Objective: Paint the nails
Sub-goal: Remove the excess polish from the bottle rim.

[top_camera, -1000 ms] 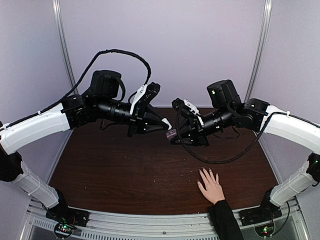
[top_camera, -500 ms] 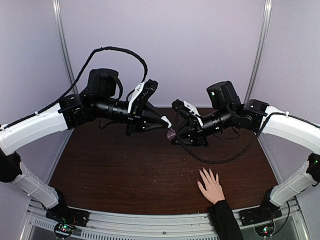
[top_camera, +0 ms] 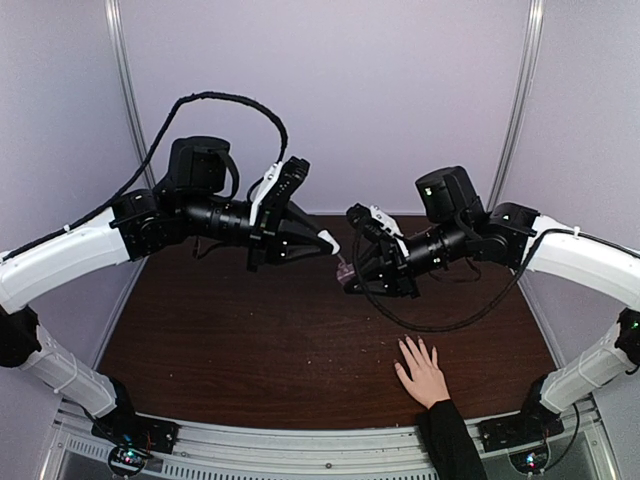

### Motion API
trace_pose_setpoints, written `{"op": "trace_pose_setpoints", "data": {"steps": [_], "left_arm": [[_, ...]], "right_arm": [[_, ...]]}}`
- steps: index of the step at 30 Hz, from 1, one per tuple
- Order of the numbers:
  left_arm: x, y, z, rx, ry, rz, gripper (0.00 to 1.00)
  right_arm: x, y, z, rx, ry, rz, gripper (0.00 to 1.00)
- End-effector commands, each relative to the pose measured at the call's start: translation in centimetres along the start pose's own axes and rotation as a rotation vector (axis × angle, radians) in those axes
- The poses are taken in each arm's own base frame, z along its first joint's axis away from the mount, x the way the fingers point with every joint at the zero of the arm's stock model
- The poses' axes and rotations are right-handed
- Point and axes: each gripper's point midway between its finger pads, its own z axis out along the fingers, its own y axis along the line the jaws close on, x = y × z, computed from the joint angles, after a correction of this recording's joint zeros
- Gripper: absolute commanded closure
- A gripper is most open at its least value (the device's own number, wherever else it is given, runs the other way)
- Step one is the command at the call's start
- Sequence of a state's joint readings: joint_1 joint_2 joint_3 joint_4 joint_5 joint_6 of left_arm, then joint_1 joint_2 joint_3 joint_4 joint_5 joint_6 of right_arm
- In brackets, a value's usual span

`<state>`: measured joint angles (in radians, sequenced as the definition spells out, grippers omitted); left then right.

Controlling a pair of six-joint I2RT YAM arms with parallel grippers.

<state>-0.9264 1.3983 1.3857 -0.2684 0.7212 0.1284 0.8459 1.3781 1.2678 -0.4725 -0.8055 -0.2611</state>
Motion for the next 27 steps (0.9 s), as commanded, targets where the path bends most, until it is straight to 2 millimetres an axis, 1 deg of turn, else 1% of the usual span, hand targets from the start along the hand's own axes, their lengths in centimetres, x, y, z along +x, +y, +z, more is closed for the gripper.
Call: {"op": "trace_pose_setpoints", "data": {"steps": [1,13,19,27], "left_arm": [[-1.6,-0.2,-0.6,-0.001,-0.054,0.036,1.0],[-1.4,-0.1,-0.3,0.006,-0.051,0.029,1.0],[-1.2,0.3,-0.4,-0.009,-0.047,0.024,1.0],[-1.1,0.3,-0.4,-0.005,-0.048,0.019,1.0]], "right_arm": [[-1.4,0.4,-0.9,0.011,-0.054,-0.055,1.0],[-2.3,1.3,-1.2,-0.028,-0.091,-0.078,1.0],[-2.3,1.6,-1.4,-0.039,-0.098,-0.083,1.0],[-2.3,1.8,-1.6,-0.038,-0.102,-0.089,1.0]]}}
